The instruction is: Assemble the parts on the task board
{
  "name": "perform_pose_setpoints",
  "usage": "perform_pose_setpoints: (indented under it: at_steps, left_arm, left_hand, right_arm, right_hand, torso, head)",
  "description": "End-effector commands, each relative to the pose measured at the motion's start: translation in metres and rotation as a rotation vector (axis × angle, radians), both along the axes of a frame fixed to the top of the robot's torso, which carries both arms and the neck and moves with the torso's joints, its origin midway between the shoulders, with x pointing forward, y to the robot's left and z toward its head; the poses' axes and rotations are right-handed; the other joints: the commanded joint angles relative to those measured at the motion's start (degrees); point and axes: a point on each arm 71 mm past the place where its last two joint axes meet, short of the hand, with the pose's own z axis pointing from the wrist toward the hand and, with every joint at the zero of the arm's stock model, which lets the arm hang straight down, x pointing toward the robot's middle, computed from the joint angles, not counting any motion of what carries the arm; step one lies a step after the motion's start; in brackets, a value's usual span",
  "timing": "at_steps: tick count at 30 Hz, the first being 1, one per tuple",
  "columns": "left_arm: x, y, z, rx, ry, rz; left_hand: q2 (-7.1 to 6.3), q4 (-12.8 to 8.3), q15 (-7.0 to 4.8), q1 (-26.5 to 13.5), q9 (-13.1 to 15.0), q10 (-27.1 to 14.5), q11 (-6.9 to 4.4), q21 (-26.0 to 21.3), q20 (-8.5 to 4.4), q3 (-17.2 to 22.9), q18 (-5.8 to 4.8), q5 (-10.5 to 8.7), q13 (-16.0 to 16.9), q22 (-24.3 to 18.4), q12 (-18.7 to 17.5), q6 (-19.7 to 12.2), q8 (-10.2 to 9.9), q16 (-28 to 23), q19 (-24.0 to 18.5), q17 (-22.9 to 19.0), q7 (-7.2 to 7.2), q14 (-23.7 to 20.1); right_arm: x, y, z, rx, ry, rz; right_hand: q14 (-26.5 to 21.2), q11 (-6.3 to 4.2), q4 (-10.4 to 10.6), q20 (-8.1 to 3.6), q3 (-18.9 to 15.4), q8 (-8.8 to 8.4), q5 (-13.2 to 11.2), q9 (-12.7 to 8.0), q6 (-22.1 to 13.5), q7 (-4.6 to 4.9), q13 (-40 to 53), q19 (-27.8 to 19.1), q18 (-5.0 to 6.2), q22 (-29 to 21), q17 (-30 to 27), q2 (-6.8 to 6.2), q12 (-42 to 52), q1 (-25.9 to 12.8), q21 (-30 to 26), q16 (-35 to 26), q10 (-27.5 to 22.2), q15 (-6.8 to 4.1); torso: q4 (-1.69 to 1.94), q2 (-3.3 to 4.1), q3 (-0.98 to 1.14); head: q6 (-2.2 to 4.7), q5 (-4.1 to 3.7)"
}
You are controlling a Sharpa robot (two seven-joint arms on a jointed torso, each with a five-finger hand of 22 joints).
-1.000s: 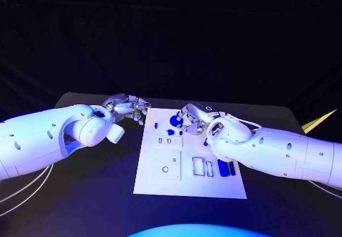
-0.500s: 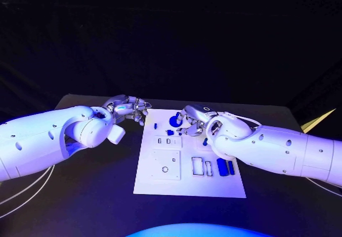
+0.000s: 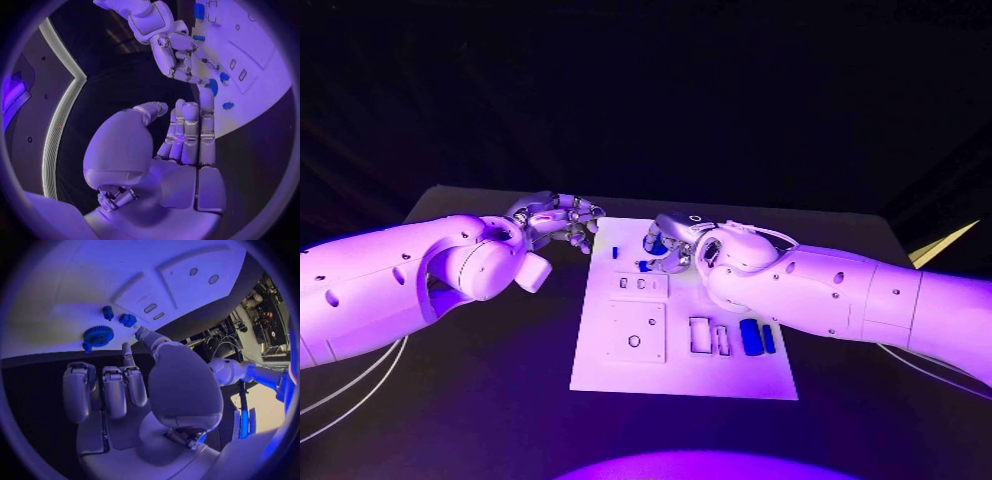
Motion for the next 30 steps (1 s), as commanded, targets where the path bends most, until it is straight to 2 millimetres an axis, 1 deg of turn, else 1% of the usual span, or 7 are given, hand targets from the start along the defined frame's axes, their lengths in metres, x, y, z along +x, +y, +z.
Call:
perform_pose_setpoints:
  at_steps: [1,3,8,14,26,30]
  left_arm:
    - [-0.001,-0.002,0.001,-0.005,-0.004,-0.006]
    - [-0.001,-0.002,0.001,-0.006,-0.005,-0.006]
    - [-0.002,-0.003,0.002,-0.008,-0.007,-0.01]
    - [-0.003,-0.004,0.003,-0.009,-0.01,-0.014]
    - [-0.005,-0.005,0.004,-0.008,-0.012,-0.018]
    - [-0.005,-0.005,0.004,-0.008,-0.011,-0.018]
  left_hand:
    - [0.31,0.28,0.42,-0.06,-0.67,-0.29,0.13,-0.85,0.17,-0.93,-0.14,0.65,-0.58,-0.83,0.35,-0.42,-1.05,-0.36,0.95,-0.51,1.18,-0.02]
    - [0.31,0.28,0.42,-0.06,-0.67,-0.29,0.13,-0.85,0.17,-0.93,-0.14,0.65,-0.58,-0.83,0.35,-0.42,-1.05,-0.36,0.95,-0.51,1.18,-0.02]
    - [0.29,0.23,0.42,0.03,-0.73,-0.29,0.13,-0.86,0.18,-0.91,-0.14,0.64,-0.59,-0.84,0.37,-0.39,-1.06,-0.33,0.96,-0.49,1.19,0.0]
    - [0.29,0.23,0.42,0.03,-0.73,-0.29,0.13,-0.86,0.18,-0.91,-0.14,0.64,-0.59,-0.84,0.37,-0.39,-1.06,-0.33,0.96,-0.49,1.19,0.0]
    - [0.27,0.1,0.42,0.25,-0.88,-0.31,0.14,-0.88,0.18,-0.86,-0.13,0.63,-0.63,-0.85,0.42,-0.3,-1.1,-0.32,0.98,-0.53,1.21,-0.03]
    - [0.27,0.1,0.42,0.25,-0.88,-0.31,0.14,-0.88,0.18,-0.86,-0.13,0.63,-0.63,-0.85,0.42,-0.3,-1.1,-0.32,0.98,-0.53,1.21,-0.03]
  right_arm:
    - [0.002,0.003,-0.002,-0.012,0.001,0.0]
    - [0.002,0.005,-0.003,-0.02,0.002,0.001]
    - [0.004,0.009,-0.007,-0.045,0.008,0.002]
    - [0.007,0.01,-0.011,-0.07,0.009,-0.005]
    - [0.007,0.011,-0.013,-0.08,-0.001,-0.002]
    - [0.007,0.012,-0.013,-0.08,-0.003,-0.001]
  right_hand:
    - [5.69,0.57,-0.98,0.27,0.28,-1.17,-0.18,-0.23,-2.07,0.42,12.0,2.09,-0.57,9.96,15.74,-0.16,-0.42,0.89,-0.69,0.78,3.37,0.37]
    - [5.69,0.59,-1.01,0.28,0.28,-1.21,-0.17,-0.24,-2.12,0.44,12.02,2.1,-0.57,9.97,15.74,-0.14,-0.39,0.95,-0.68,0.78,3.38,0.38]
    - [5.69,0.6,-1.08,0.31,0.31,-1.22,-0.16,-0.23,-2.07,0.44,11.97,2.03,-0.54,9.88,15.74,-0.1,-0.46,1.09,-0.8,0.78,3.34,0.4]
    - [5.69,0.61,-1.33,0.38,0.39,-1.16,-0.16,-0.17,-1.8,0.44,12.0,1.99,-0.52,9.85,15.74,-0.06,-0.44,1.46,-0.86,0.78,3.34,0.44]
    - [5.69,0.56,-1.75,0.45,0.76,-0.79,-0.16,0.08,-0.64,0.36,12.25,2.2,-0.6,10.14,15.74,0.33,-0.17,2.1,-0.58,0.78,3.49,0.43]
    - [5.69,0.51,-1.79,0.45,0.85,-0.68,-0.16,0.14,-0.34,0.3,12.28,2.25,-0.62,10.2,15.74,0.43,-0.14,2.15,-0.52,0.78,3.51,0.41]
  torso:
    - [0.24,0.25,-0.33]
    - [0.32,0.33,-0.45]
    - [0.49,0.52,-0.59]
    - [0.6,0.81,-0.72]
    - [0.53,0.76,-0.61]
    - [0.51,0.75,-0.62]
  head:
    - [-0.07,-0.14]
    - [-0.08,-0.26]
    - [-0.1,-0.35]
    - [-0.2,-0.45]
    - [-0.6,-0.28]
    - [-0.65,-0.24]
